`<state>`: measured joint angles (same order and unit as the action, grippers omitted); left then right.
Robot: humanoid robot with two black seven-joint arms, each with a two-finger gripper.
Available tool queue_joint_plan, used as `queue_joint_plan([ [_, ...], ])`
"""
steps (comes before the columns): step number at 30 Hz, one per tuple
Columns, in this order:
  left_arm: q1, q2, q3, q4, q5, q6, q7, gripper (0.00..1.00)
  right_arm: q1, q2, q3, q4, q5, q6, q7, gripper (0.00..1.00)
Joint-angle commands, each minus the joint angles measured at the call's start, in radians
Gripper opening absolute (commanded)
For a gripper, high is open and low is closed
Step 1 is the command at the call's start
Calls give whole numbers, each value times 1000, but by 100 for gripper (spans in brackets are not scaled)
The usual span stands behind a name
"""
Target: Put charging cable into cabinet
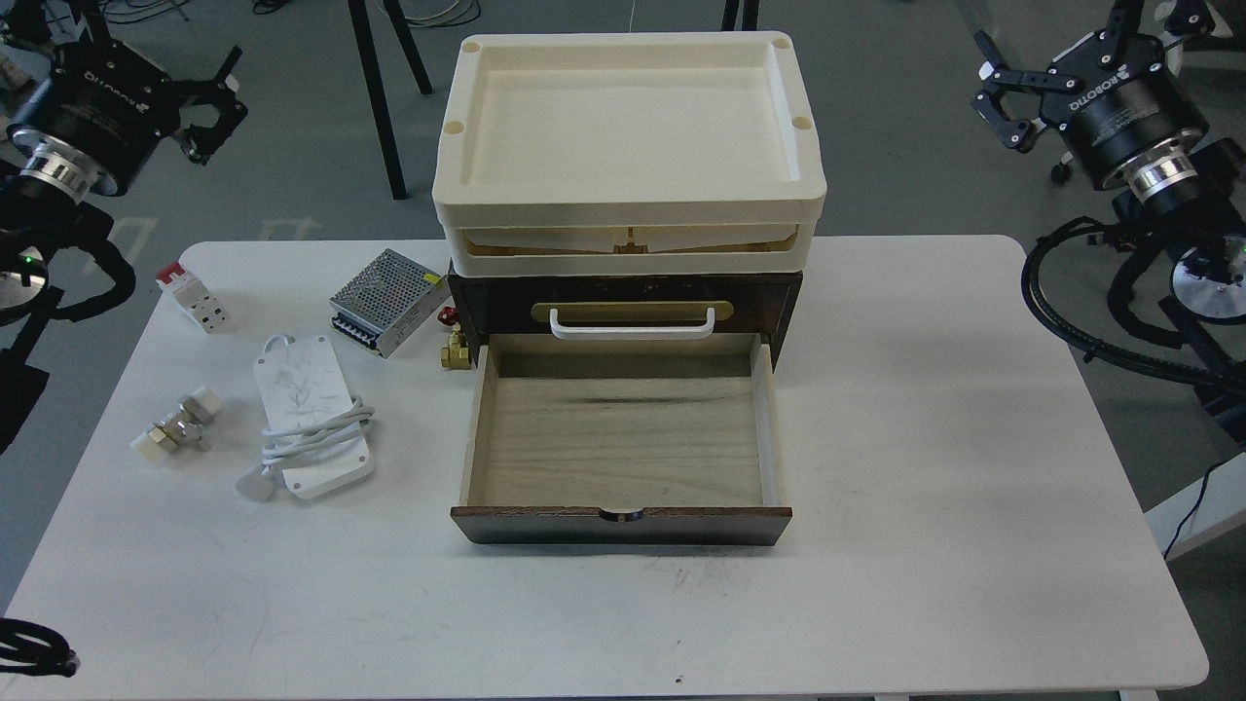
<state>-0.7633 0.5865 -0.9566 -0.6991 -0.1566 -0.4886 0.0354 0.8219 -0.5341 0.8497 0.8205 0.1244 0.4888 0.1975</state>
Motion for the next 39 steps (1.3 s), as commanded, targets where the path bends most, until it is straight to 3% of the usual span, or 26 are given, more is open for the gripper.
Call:
queue_joint_plan([
  [1,-2,-14,10,20,-1,0,-3,100,-4,-4,2,3,1,0,5,100],
  [6,-2,-13,-31,36,-47,0,-17,100,-26,-6,49,0,1,0,7,100],
  [10,12,-28,-50,225,-126,0,-57,100,-24,-9,55,0,1,0,7,100],
  [11,9,-33,-53,225,-132,0,-80,100,-24,-15,55,0,1,0,7,100],
  [13,10,-33,-70,215,-144,0,-188,100,-24,-36,57,0,3,0,7,100],
  [15,21,-27,-71,140,-146,0,-284,100,-27,-52,58,0,3,0,7,100],
  [16,39,-19,-71,82,-146,0,-311,100,-29,-58,60,0,3,0,7,100],
  [21,163,105,-73,-372,-107,0,-319,100,-69,-72,88,8,9,0,8,100],
  [23,185,168,-74,-482,-4,0,-321,100,-79,-78,94,11,11,0,8,100],
  [31,225,368,-88,-643,700,0,-359,100,-151,-105,95,28,11,0,8,100],
  [36,245,401,-90,-732,1271,0,-446,100,-193,-125,101,65,11,0,8,100],
  [39,288,406,-83,-790,1579,0,-454,100,-205,-129,112,66,11,0,8,100],
])
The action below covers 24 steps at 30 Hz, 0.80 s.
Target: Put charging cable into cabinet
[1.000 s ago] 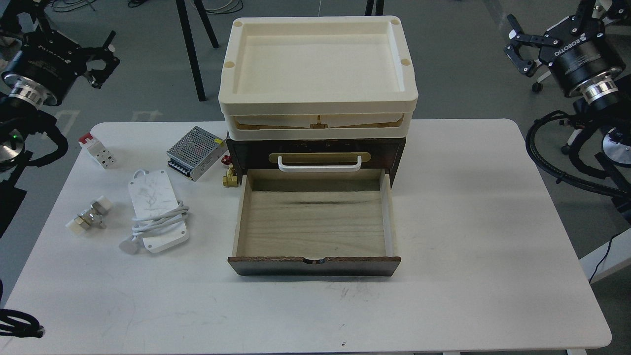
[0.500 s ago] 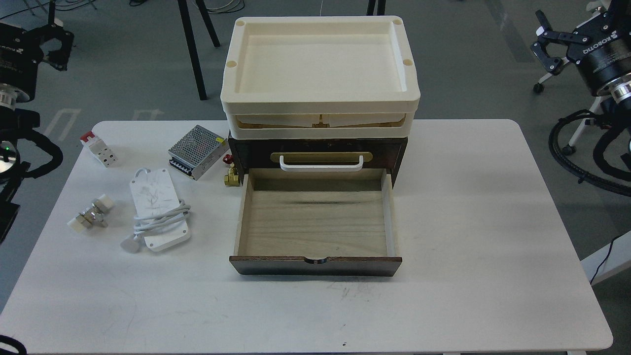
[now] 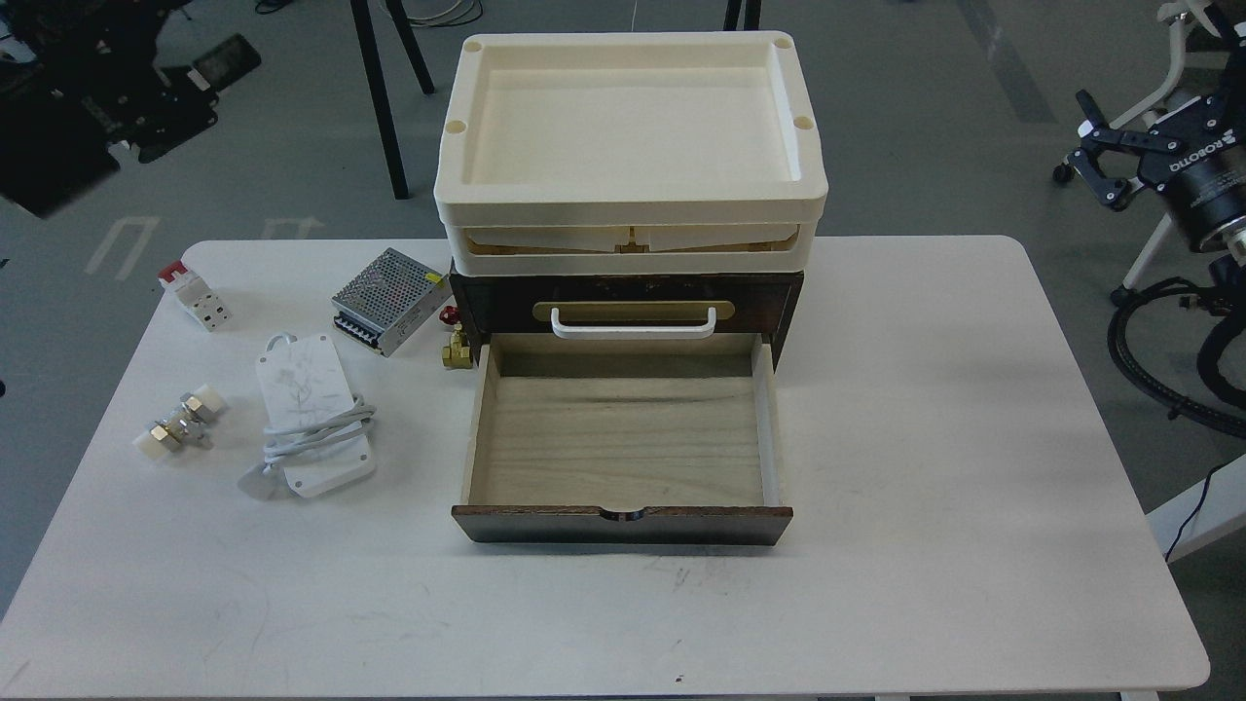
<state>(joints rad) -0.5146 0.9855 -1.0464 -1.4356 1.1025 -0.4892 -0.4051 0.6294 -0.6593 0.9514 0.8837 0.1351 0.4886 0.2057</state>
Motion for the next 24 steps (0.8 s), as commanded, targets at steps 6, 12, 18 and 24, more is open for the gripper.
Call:
queue_joint_plan([
  [6,186,27,80,-80,947,0,-84,100,-28,-11,23,5,0,0,0,100],
  [12,197,13,238,26,1079,93,-84,100,-30,-10,23,5,0,0,0,100],
  [18,185,-48,252,153,1079,98,-84,100,-31,-8,24,3,-2,0,1,100],
  [24,159,-111,262,276,1079,113,-84,100,-40,-6,24,3,-2,0,0,100],
])
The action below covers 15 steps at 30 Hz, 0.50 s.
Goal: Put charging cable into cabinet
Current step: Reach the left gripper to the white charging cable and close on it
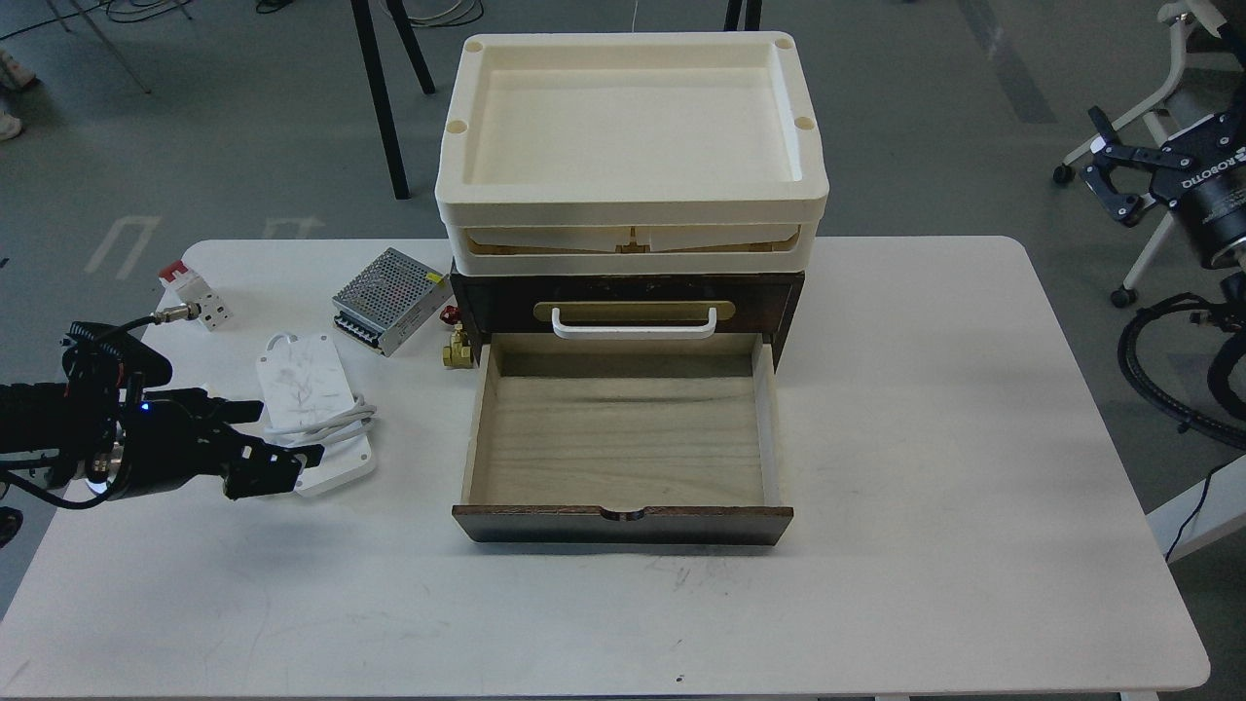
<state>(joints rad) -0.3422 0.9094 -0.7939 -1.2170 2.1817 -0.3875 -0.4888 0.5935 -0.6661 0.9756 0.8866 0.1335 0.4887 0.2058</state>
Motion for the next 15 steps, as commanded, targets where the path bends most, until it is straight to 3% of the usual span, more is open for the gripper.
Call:
queue_joint_plan([
  [1,-21,-46,18,79,0,19,0,100,-6,2,0,0,0,0,0,100],
  [9,-127,-129,175,240,0,157,0,100,-12,0,0,0,0,0,1,100],
  [15,-143,-155,208,274,0,174,0,100,-20,-1,2,0,0,0,1,100],
])
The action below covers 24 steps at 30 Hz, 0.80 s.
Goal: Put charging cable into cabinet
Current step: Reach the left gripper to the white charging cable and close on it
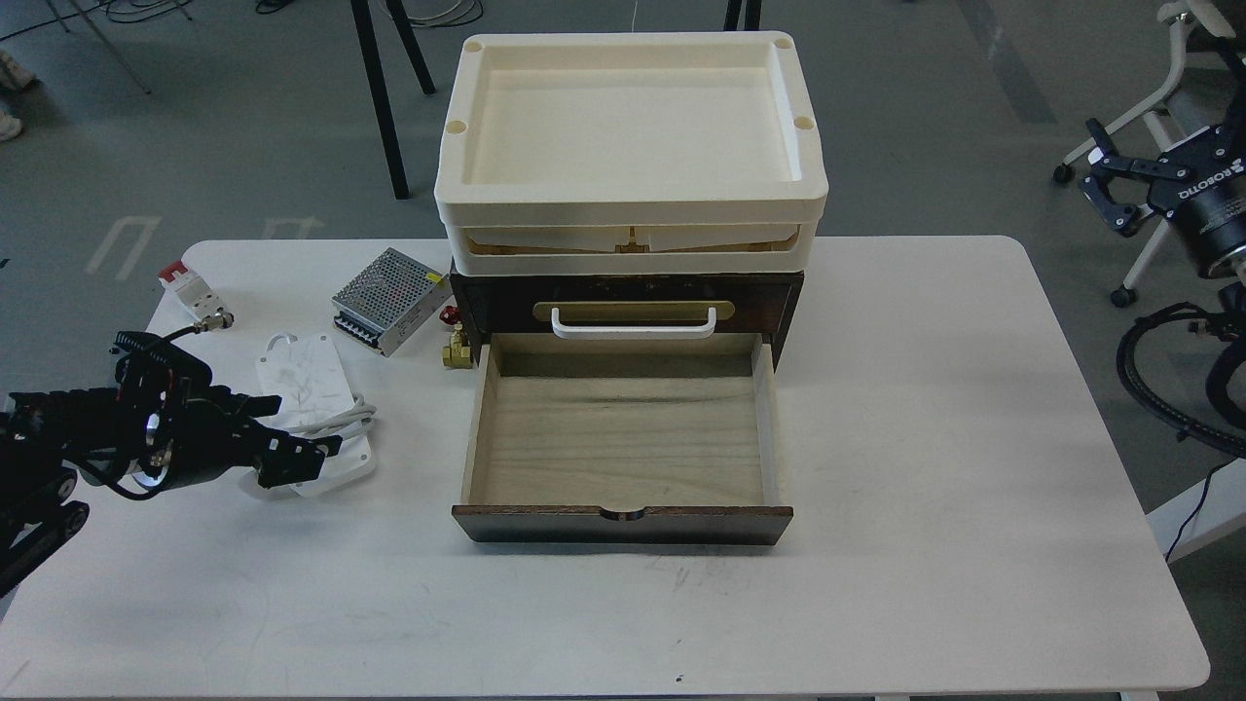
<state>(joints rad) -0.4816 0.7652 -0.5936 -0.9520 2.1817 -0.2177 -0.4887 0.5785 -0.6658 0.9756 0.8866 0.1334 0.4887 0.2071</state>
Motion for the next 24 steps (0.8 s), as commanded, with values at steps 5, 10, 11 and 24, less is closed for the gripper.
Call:
queue_joint_plan([
  [5,-3,-26,8,25,0,29,0,97,-6,-1,6,0,0,0,0,100],
  [10,-2,-40,18,55,0,90,0,79,-16,-1,8,2,2,0,0,100],
  [11,-3,-38,27,55,0,92,0,77,-17,-1,8,2,2,0,0,100],
  [24,-3,-35,34,56,0,121,0,49,-28,-5,15,2,2,0,0,100],
])
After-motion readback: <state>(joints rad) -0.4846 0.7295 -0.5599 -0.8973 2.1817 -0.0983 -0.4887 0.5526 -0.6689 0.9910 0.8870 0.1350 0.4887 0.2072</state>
